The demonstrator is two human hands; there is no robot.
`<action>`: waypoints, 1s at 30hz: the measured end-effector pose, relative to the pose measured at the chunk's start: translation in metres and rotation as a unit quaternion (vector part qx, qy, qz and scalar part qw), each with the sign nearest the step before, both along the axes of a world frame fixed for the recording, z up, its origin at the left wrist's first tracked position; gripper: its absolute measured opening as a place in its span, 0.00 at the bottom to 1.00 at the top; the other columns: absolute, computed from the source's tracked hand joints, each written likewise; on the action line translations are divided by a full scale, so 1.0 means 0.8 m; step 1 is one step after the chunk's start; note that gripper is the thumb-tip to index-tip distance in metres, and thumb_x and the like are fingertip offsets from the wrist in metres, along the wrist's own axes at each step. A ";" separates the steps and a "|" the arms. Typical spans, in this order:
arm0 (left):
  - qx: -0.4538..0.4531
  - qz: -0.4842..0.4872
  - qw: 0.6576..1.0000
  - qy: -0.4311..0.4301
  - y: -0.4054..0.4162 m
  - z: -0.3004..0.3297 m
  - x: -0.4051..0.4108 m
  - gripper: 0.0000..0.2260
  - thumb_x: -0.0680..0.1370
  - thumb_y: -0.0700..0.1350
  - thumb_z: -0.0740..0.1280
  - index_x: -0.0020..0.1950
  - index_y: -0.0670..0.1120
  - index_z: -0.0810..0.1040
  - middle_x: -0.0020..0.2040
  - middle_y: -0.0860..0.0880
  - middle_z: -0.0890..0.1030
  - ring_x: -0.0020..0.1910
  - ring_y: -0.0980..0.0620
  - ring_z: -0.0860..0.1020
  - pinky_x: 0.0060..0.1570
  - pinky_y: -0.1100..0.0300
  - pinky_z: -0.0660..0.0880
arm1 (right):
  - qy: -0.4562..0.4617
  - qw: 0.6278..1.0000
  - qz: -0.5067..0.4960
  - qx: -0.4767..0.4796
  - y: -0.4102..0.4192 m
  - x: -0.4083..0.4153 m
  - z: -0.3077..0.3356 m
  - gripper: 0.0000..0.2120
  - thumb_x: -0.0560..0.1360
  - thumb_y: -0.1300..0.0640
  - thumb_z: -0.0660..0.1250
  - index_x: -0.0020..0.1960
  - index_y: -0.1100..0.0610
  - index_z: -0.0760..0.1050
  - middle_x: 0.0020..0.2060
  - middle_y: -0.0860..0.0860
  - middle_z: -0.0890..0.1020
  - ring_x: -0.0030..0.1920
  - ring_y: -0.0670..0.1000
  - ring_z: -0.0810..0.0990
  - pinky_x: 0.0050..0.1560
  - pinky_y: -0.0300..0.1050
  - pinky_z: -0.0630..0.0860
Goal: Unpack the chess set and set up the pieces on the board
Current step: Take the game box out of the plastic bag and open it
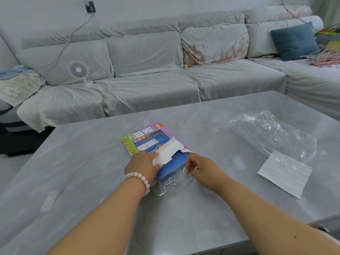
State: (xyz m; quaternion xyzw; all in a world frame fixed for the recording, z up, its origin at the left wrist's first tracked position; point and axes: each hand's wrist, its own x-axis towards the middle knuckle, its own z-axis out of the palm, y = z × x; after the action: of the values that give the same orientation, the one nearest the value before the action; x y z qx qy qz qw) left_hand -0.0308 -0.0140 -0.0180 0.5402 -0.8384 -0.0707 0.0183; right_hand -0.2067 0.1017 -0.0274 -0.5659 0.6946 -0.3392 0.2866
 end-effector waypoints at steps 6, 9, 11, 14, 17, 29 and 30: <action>-0.013 0.022 0.999 -0.023 -0.008 -0.004 0.003 0.19 0.78 0.59 0.56 0.68 0.58 0.67 0.61 0.48 0.71 0.63 0.48 0.68 0.53 0.51 0.75 | -0.009 1.000 -0.021 0.005 0.003 -0.011 0.002 0.12 0.67 0.68 0.56 0.40 0.53 0.71 0.42 0.51 0.83 0.29 0.40 0.71 0.32 0.32 0.66; -0.028 0.049 0.998 -0.027 -0.010 -0.004 0.006 0.17 0.79 0.59 0.55 0.65 0.57 0.69 0.58 0.47 0.71 0.62 0.47 0.67 0.46 0.53 0.74 | -0.021 0.999 -0.039 0.011 -0.001 -0.020 0.002 0.12 0.65 0.68 0.56 0.37 0.52 0.71 0.39 0.53 0.83 0.28 0.42 0.68 0.32 0.38 0.67; -0.034 0.061 0.997 -0.023 -0.011 -0.005 0.008 0.17 0.79 0.59 0.55 0.65 0.56 0.69 0.58 0.47 0.70 0.62 0.47 0.67 0.45 0.53 0.74 | -0.023 0.999 -0.047 0.012 -0.003 -0.025 0.003 0.11 0.65 0.68 0.57 0.36 0.54 0.71 0.37 0.54 0.83 0.30 0.45 0.70 0.34 0.40 0.68; -0.045 0.067 0.997 -0.018 -0.013 -0.003 0.011 0.17 0.79 0.59 0.56 0.64 0.55 0.70 0.58 0.46 0.70 0.61 0.47 0.67 0.45 0.53 0.74 | -0.004 0.998 -0.057 0.009 -0.001 -0.029 0.002 0.10 0.65 0.68 0.56 0.34 0.55 0.70 0.34 0.54 0.82 0.30 0.45 0.71 0.33 0.39 0.68; -0.041 0.071 0.996 -0.027 -0.016 -0.003 0.012 0.17 0.79 0.59 0.55 0.64 0.54 0.70 0.58 0.46 0.70 0.62 0.47 0.67 0.49 0.53 0.74 | 0.039 0.995 -0.088 0.006 0.004 -0.037 -0.004 0.09 0.67 0.66 0.57 0.32 0.54 0.69 0.31 0.52 0.78 0.32 0.49 0.72 0.35 0.41 0.68; -0.022 0.058 0.996 0.059 -0.010 -0.006 0.023 0.18 0.79 0.53 0.58 0.67 0.50 0.72 0.63 0.44 0.71 0.63 0.46 0.70 0.59 0.54 0.73 | 0.267 0.944 -0.134 0.141 -0.039 -0.024 -0.011 0.25 0.78 0.43 0.57 0.70 0.54 0.64 0.65 0.53 0.70 0.67 0.55 0.65 0.64 0.51 0.63; -0.017 0.059 0.996 0.066 -0.010 -0.005 0.024 0.18 0.79 0.53 0.59 0.68 0.49 0.71 0.65 0.45 0.70 0.64 0.47 0.69 0.59 0.55 0.72 | 0.269 0.940 -0.143 0.155 -0.041 -0.024 -0.014 0.24 0.78 0.43 0.55 0.70 0.54 0.64 0.65 0.54 0.70 0.67 0.56 0.65 0.64 0.51 0.63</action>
State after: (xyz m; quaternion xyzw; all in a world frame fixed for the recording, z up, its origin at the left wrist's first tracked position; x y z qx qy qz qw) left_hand -0.0114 -0.0216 -0.0217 0.5826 -0.8030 -0.0911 0.0869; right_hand -0.2257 0.0690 -0.0387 -0.4792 0.8634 -0.1004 0.1219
